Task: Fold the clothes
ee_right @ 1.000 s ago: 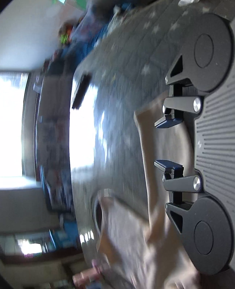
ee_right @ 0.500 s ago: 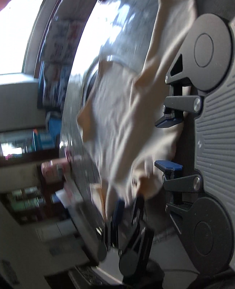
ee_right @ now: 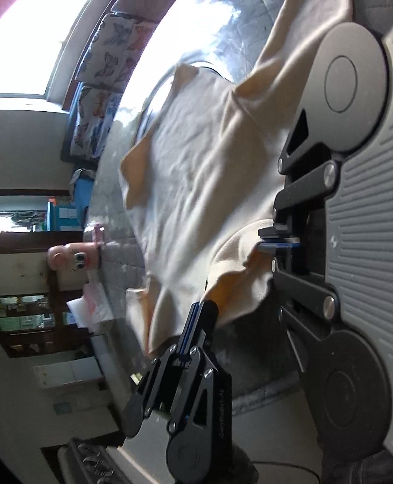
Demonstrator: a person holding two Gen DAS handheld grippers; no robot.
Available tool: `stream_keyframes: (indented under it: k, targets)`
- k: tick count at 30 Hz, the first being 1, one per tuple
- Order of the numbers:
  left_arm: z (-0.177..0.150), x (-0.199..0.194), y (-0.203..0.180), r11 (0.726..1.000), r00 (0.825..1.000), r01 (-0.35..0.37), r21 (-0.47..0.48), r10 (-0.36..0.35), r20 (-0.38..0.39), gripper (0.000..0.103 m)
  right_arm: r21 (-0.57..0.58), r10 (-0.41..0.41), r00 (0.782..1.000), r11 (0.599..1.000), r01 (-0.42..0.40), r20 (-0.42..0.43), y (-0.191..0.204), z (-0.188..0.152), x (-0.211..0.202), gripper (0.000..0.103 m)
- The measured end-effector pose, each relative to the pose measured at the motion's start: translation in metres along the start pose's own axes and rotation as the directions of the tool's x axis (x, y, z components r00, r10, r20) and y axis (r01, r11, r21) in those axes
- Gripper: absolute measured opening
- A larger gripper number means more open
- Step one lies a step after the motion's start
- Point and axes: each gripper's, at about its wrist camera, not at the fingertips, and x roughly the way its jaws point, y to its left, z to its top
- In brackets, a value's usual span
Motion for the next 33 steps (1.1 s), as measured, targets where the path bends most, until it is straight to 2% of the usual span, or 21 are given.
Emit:
stream_keyframes:
  k: [4, 8, 12, 16, 21, 28, 31, 33]
  targets:
    - [-0.007, -0.008, -0.002, 0.998, 0.998, 0.058, 0.027, -0.058, -0.023, 0.003, -0.034, 0.043, 0.999, 0.998, -0.043, -0.009, 0.007, -0.003, -0.025, 0.002]
    - [-0.015, 0.001, -0.003, 0.996, 0.993, 0.080, 0.036, -0.076, -0.090, 0.003, -0.022, 0.093, 0.992, 0.995, -0.095, -0.081, 0.009, -0.014, -0.020, 0.002]
    - [-0.006, -0.004, 0.005, 0.997, 0.996, 0.066, 0.032, -0.064, -0.065, 0.007, 0.001, 0.086, 0.994, 0.996, -0.087, -0.071, 0.001, -0.011, -0.022, 0.005]
    - [0.013, -0.005, 0.015, 0.999, 1.000, 0.024, 0.035, -0.024, -0.009, 0.007, 0.031, 0.000, 1.000, 1.000, 0.000, -0.005, -0.023, 0.010, -0.030, 0.009]
    - [0.037, 0.022, 0.036, 1.000, 1.000, -0.026, -0.011, 0.026, -0.003, 0.009, 0.120, -0.118, 0.993, 0.986, 0.118, -0.007, -0.069, 0.026, -0.006, 0.009]
    - [0.068, 0.072, 0.087, 0.978, 0.987, -0.156, -0.139, 0.150, -0.055, 0.027, 0.191, -0.146, 0.983, 0.967, 0.166, -0.114, -0.105, 0.018, 0.031, 0.011]
    - [0.080, 0.095, 0.113, 0.958, 0.977, -0.210, -0.196, 0.199, -0.073, 0.037, 0.185, -0.136, 0.983, 0.970, 0.158, -0.123, -0.108, 0.018, 0.027, 0.012]
    - [0.088, 0.113, 0.128, 0.945, 0.970, -0.240, -0.223, 0.226, -0.089, 0.043, 0.184, -0.130, 0.985, 0.972, 0.149, -0.115, -0.111, 0.024, 0.025, 0.018]
